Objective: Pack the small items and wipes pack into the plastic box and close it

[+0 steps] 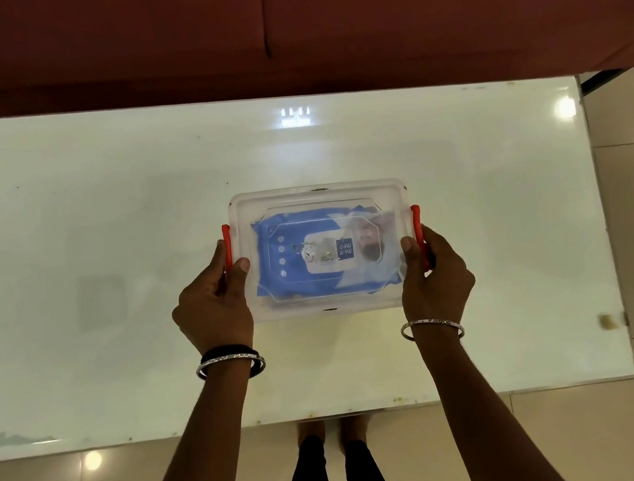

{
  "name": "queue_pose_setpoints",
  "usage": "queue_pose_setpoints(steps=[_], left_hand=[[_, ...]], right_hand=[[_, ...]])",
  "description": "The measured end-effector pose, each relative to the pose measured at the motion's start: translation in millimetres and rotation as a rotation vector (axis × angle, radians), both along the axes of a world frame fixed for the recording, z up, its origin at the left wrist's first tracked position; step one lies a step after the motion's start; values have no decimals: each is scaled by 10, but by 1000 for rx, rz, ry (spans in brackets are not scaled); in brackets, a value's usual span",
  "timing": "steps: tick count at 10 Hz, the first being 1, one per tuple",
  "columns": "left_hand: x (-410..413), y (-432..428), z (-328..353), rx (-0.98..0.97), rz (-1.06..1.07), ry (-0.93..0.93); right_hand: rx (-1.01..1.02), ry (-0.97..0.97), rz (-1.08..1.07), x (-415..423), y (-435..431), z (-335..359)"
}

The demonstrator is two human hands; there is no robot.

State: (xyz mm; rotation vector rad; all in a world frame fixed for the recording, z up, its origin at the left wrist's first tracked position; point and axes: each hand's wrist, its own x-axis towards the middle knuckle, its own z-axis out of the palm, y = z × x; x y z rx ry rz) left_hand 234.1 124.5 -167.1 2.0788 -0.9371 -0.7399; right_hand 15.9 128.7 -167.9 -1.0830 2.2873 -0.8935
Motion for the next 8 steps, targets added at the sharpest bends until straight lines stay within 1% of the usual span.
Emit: queue_pose_setpoints(steps=[2, 4, 5, 6, 7, 8], left_hand=[[72, -1, -59, -5, -41, -53], [83, -26, 19, 42, -80, -115], [75, -46, -12, 130, -88, -126], [97, -40, 80, 325, -161, -170], [66, 12, 349, 500, -249, -163], [-36, 94, 719, 589, -388, -210]], right_hand=[[28, -2, 5, 33, 21, -92], [69, -46, 13, 6, 5, -61], [162, -105, -10, -15, -27, -56], [319, -118, 64, -87, -83, 117], [499, -108, 178, -187, -73, 327], [618, -52, 250, -289, -37, 601]])
